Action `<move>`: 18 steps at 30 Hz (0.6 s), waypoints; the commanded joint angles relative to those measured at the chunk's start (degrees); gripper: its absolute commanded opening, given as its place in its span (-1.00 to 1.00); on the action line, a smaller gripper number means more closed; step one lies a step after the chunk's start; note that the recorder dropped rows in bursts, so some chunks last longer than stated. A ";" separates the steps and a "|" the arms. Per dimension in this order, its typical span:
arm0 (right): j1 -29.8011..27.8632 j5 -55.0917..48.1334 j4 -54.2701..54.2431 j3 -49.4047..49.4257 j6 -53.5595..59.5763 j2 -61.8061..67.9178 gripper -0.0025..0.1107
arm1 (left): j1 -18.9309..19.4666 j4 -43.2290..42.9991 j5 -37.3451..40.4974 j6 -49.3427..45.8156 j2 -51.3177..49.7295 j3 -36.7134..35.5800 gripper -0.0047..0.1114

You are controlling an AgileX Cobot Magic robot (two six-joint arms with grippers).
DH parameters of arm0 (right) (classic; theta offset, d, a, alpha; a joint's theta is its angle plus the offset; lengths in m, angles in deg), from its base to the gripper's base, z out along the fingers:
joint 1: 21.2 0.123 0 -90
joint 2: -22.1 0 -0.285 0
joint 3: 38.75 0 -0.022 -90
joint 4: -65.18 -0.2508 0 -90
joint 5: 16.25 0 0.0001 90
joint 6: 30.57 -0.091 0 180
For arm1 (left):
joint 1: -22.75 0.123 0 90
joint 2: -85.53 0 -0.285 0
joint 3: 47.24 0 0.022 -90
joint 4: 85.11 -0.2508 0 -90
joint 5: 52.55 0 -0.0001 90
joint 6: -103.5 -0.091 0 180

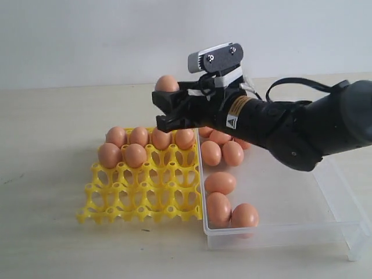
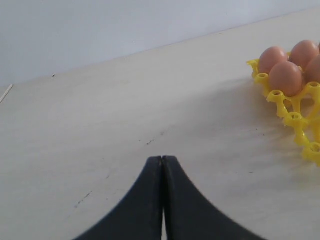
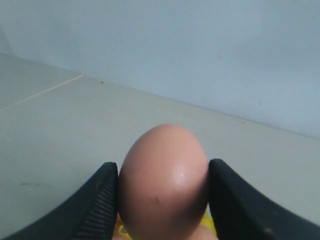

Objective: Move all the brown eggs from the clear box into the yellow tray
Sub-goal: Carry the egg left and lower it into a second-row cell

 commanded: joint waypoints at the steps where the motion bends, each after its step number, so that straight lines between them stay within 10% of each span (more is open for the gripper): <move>1: 0.01 6.59 0.98 -0.32 -1.46 4.73 -0.96 | -0.04 0.20 -0.42 0.02 0.32 0.20 -0.92; 18: 0.01 5.80 8.58 -4.78 -10.22 13.57 -0.96 | -0.04 0.20 -0.42 0.02 0.32 0.20 -0.92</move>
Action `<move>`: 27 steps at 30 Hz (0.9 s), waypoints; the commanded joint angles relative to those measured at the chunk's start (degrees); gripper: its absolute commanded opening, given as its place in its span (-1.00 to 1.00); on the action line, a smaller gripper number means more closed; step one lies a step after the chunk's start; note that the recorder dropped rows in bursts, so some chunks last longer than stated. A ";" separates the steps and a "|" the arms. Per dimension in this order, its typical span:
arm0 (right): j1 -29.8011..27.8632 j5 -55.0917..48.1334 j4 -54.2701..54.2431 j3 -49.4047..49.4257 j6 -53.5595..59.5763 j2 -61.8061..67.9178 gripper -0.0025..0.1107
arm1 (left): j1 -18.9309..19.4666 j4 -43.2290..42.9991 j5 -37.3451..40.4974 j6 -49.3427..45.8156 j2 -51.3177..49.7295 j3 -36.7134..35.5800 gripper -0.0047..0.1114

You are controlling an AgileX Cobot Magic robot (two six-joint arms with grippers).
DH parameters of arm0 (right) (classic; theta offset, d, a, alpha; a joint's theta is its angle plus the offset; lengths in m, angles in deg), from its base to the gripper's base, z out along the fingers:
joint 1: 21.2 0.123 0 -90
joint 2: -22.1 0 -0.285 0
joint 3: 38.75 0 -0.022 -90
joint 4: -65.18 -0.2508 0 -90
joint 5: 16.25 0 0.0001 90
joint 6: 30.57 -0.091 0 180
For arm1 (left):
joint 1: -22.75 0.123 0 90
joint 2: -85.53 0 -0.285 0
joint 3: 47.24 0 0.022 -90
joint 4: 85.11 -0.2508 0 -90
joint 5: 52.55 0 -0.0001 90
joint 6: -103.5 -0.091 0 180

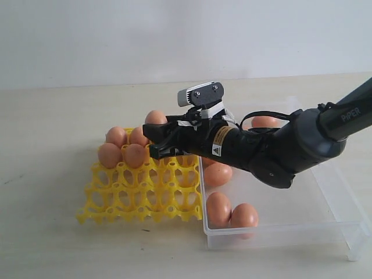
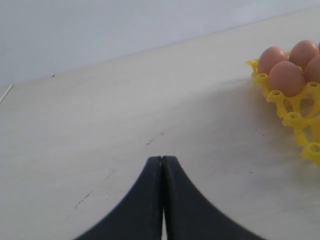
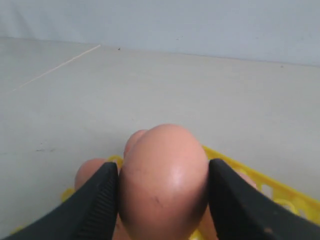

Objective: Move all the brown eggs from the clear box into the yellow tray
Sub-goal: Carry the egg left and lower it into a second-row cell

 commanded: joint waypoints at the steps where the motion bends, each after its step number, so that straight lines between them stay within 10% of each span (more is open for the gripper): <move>1: 0.01 -0.73 3.96 -1.12 -4.04 1.01 -0.96 | -0.04 0.20 -0.42 0.02 0.32 0.20 -0.92; 10: 0.01 -4.01 3.07 -1.12 -4.93 1.01 -0.03 | -0.04 0.20 -0.42 0.02 0.32 0.20 -0.92; 23: 0.01 -4.49 2.73 -1.12 -4.93 0.40 0.26 | -0.04 0.20 -0.42 0.02 0.32 0.20 -0.92; 27: 0.01 -8.00 3.03 -1.12 -5.39 -5.65 -0.22 | -0.04 0.20 -0.42 0.02 0.32 0.20 -0.92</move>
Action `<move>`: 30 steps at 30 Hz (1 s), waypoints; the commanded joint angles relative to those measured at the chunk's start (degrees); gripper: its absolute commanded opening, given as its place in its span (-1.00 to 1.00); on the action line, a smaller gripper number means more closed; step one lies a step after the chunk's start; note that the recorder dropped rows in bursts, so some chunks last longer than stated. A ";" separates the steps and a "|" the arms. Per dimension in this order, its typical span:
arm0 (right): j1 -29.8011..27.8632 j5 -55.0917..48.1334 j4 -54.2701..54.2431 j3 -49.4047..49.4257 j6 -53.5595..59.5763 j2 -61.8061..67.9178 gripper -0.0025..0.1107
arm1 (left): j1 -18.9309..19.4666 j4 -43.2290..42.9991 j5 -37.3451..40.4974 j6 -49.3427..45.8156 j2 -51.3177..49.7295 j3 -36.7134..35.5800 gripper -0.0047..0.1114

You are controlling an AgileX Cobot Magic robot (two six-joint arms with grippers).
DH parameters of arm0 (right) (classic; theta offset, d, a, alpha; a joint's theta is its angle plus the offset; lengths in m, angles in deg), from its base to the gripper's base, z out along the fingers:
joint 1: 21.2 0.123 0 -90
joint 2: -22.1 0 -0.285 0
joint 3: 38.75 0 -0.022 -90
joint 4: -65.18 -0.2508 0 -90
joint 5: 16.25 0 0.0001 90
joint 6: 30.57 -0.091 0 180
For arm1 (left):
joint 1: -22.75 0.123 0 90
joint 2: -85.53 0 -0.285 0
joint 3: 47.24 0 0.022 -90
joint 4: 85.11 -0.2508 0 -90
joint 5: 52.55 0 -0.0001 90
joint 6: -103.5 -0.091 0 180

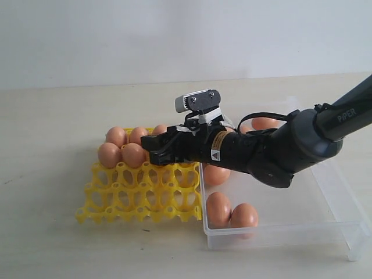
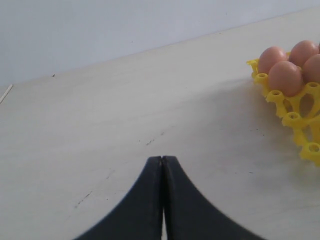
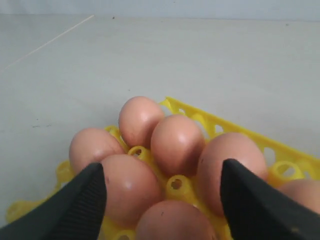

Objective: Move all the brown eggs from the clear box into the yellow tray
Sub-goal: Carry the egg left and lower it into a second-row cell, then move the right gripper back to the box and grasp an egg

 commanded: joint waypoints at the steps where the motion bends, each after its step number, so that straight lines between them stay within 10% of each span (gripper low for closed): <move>1: 0.01 -5.16 0.12 -0.37 -0.55 -8.22 -0.37 | -0.04 0.20 -0.42 0.02 0.32 0.20 -0.92; 5: 0.01 -23.40 0.12 -0.37 1.70 -19.77 -0.95 | -0.04 0.20 -0.42 0.02 0.32 0.20 -0.92; 14: -2.24 -67.68 -15.46 -1.57 13.36 -33.61 -0.96 | -0.04 0.20 -0.42 0.02 0.32 0.20 -0.92; 18: -4.41 -67.80 -19.81 -1.66 17.56 -31.49 -0.80 | -0.04 0.20 -0.42 0.02 0.32 0.20 -0.92; 23: -6.02 -66.65 -29.05 -5.09 17.56 -22.30 -0.05 | -0.04 0.20 -0.42 0.02 0.32 0.20 -0.92; 30: -6.02 -71.01 -28.07 -13.48 17.94 -9.43 0.00 | -0.04 0.20 -0.42 0.02 0.32 0.20 -0.92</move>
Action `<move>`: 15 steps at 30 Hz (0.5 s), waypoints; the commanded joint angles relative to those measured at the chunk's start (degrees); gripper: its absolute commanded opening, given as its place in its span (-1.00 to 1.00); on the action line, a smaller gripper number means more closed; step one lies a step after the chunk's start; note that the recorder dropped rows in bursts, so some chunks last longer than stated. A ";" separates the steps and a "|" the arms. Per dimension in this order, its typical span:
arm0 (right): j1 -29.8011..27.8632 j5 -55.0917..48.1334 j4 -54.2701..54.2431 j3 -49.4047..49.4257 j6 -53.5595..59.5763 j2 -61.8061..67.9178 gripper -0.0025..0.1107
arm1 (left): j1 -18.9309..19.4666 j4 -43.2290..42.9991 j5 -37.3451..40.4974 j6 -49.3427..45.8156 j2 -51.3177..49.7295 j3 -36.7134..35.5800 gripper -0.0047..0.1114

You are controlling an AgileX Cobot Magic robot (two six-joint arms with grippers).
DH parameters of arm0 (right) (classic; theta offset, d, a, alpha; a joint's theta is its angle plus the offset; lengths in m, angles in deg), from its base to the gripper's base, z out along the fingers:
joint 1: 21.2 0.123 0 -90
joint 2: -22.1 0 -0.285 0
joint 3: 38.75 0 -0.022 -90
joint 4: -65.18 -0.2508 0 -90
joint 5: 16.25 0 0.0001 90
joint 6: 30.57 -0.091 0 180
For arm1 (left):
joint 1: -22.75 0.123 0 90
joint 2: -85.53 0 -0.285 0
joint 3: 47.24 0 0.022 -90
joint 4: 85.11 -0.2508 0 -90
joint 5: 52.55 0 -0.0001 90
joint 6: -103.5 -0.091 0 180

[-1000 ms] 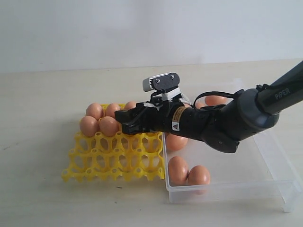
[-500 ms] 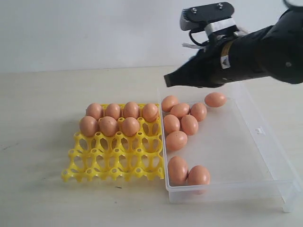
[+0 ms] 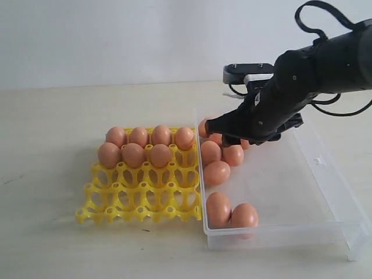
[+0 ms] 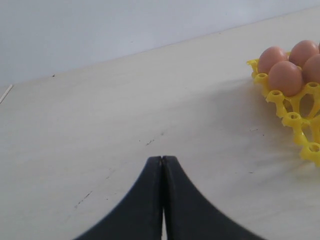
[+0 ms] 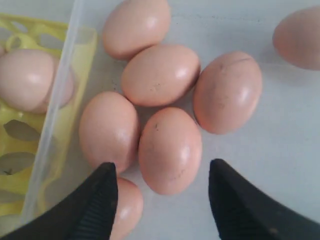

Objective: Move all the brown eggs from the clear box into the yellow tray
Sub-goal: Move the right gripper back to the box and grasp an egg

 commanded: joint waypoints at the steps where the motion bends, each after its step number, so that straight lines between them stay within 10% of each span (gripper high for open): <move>1: -0.38 -1.03 0.70 -3.74 0.64 4.97 0.00 | -0.04 0.20 -0.42 0.02 0.32 0.20 -0.92; 15: -0.38 -1.97 1.89 -9.34 1.74 12.89 -0.01 | -0.04 0.20 -0.42 0.02 0.32 0.20 -0.92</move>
